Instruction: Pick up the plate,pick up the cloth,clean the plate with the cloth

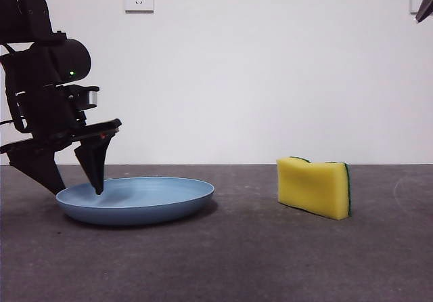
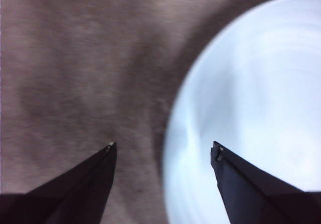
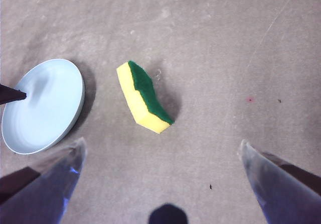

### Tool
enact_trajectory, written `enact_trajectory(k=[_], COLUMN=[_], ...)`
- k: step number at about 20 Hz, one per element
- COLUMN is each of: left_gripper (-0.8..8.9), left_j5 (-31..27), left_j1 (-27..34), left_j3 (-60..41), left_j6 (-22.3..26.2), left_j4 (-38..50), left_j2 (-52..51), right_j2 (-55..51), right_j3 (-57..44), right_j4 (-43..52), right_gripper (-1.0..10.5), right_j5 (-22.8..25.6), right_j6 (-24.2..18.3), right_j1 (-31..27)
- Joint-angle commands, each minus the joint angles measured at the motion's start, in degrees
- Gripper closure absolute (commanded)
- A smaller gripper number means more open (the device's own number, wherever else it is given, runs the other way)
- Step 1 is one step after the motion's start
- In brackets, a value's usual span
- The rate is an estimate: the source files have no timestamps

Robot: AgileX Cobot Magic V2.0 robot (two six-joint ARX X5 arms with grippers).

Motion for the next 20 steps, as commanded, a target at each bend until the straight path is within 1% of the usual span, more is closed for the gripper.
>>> enact_trajectory(k=[1, 2, 6, 7, 8, 11, 14, 16, 17, 20], left_gripper=[5.45, 5.78, 5.86, 6.74, 8.35, 8.21, 8.21, 8.21, 8.21, 8.21], left_j5=[-1.9, -1.2, 0.2, 0.1, 0.1, 0.2, 0.6, 0.8, 1.8, 2.1], left_j1=[0.2, 0.2, 0.0, 0.0, 0.0, 0.1, 0.1, 0.1, 0.1, 0.1], left_j3=[-0.2, -0.2, -0.2, -0.2, -0.2, -0.2, -0.2, -0.2, -0.2, -0.1], left_j6=[0.7, 0.7, 1.1, 1.2, 1.8, 3.3, 3.3, 3.6, 3.7, 3.7], left_j4=[0.3, 0.4, 1.1, 1.0, 0.8, 0.5, -0.2, -0.5, -0.6, -0.9], left_j2=[0.5, 0.8, 2.4, 2.4, 2.4, 2.4, 1.4, -0.9, -2.7, -8.9], right_j2=[0.0, 0.0, 0.0, 0.0, 0.0, 0.0, 0.0, 1.1, 2.1, 7.0], right_j3=[0.2, 0.2, 0.3, 0.3, 0.3, 0.3, 0.6, 1.7, 2.7, 6.5], right_j4=[0.0, 0.0, 0.0, 0.1, 0.1, 0.1, 0.5, 0.5, 0.5, 0.7], right_gripper=[4.1, 4.1, 4.1, 4.1, 4.1, 4.1, 4.1, 4.1, 4.2, 4.2], right_j5=[0.0, -0.1, 0.0, 0.0, 0.0, -0.1, -0.1, -0.1, -0.1, 0.2], right_j6=[0.4, 0.4, 0.4, 0.4, 0.4, 0.4, 0.1, -0.1, -0.8, -1.9], right_j1=[0.1, 0.1, 0.1, 0.1, 0.1, 0.1, 0.1, 0.4, 0.8, 2.6])
